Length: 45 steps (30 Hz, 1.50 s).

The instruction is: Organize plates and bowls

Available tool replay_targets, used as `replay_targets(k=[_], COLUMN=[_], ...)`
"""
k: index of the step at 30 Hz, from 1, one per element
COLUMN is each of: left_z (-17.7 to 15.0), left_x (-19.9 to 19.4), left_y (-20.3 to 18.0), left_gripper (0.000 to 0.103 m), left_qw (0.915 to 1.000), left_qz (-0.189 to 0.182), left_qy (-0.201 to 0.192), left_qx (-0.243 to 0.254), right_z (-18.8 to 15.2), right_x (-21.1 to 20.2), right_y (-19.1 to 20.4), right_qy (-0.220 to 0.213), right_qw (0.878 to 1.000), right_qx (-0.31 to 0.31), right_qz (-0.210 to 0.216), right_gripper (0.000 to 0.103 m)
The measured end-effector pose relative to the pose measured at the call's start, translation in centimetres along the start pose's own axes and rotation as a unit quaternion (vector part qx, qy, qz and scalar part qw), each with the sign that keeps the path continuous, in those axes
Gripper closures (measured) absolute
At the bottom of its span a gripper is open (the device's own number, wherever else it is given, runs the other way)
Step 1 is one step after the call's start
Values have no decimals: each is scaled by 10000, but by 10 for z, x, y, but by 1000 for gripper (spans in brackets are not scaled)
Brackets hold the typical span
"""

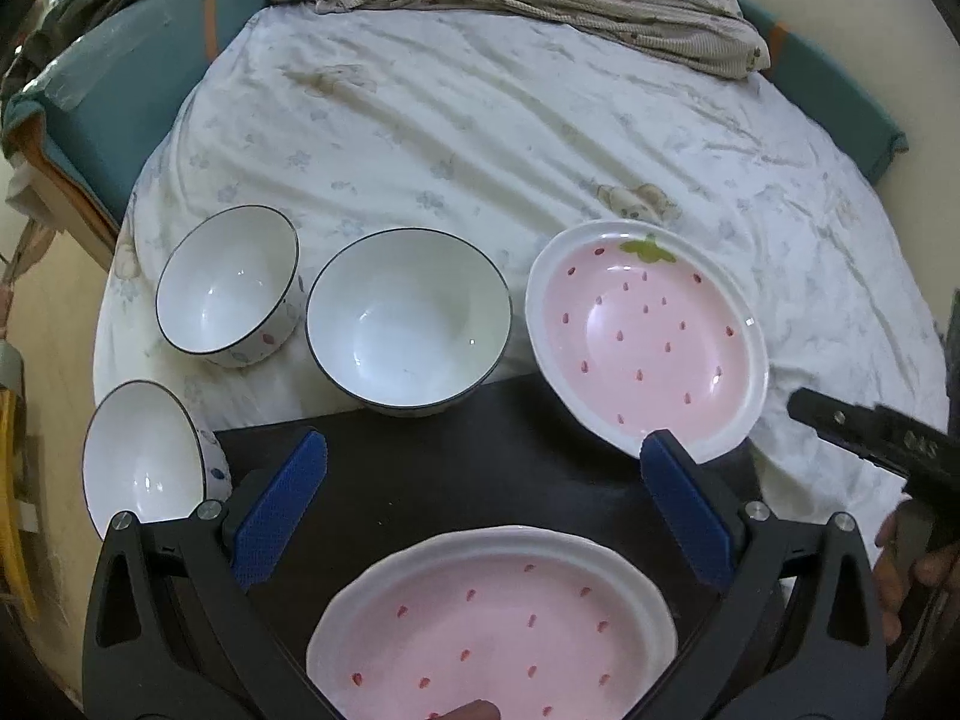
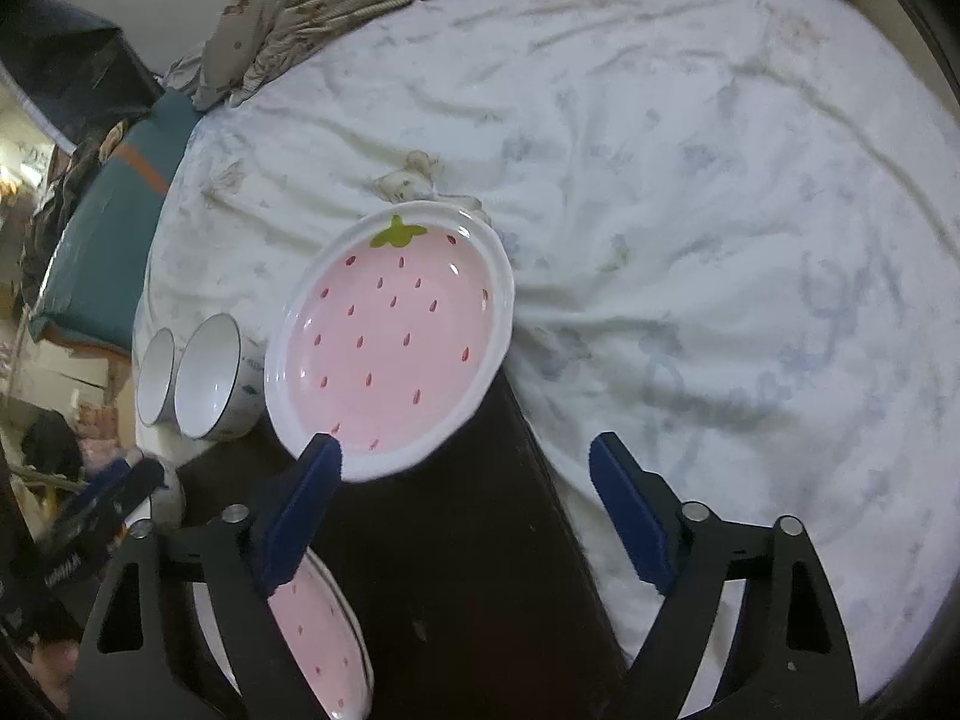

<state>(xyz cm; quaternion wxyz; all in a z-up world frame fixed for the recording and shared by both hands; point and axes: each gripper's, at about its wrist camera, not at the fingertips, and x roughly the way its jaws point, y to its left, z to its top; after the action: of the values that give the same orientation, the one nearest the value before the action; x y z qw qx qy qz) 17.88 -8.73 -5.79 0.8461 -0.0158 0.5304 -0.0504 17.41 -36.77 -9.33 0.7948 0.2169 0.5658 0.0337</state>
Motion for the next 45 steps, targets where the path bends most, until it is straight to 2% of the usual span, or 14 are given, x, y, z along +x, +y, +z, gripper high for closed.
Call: replay_targets(k=[4,10,12,13,22,24,25,27,30,34,36,45], left_z=[-2,1,3,3,-1,-2,-1,-2,-3,-4,-4,-3], left_x=[3,7,10,11,19,18,19,17,15,18,20,26], left_y=[1,8,12,13,15,14,14,12,9,11,15,25], left_gripper=[0,0,0,0,0,0,0,0,0,0,0,0], left_qw=[9999,9999,9999,9999,9995,9996,9995,9995,9995,9993,9993,9988], left_qz=[15,79,81,94,188,166,176,183,176,251,289,321], left_qy=[32,52,87,96,183,202,185,155,129,167,213,368], left_qx=[121,94,39,37,161,145,162,201,234,203,142,-81], right_z=[2,5,6,7,17,20,21,21,16,14,14,18], right_x=[29,67,75,78,82,79,78,77,86,90,91,81], right_y=[-7,-11,-14,-15,-12,-12,-11,-8,2,0,-2,2], right_qy=[283,615,728,728,572,490,458,465,662,635,654,523], right_qw=[9988,9963,9947,9945,9967,9972,9975,9973,9969,9967,9964,9975], right_qx=[405,570,695,725,565,568,530,479,286,367,389,293], right_qz=[55,181,197,182,-57,-19,25,302,307,352,366,371], right_gripper=[17,20,28,28,54,61,61,73,72,73,79,85])
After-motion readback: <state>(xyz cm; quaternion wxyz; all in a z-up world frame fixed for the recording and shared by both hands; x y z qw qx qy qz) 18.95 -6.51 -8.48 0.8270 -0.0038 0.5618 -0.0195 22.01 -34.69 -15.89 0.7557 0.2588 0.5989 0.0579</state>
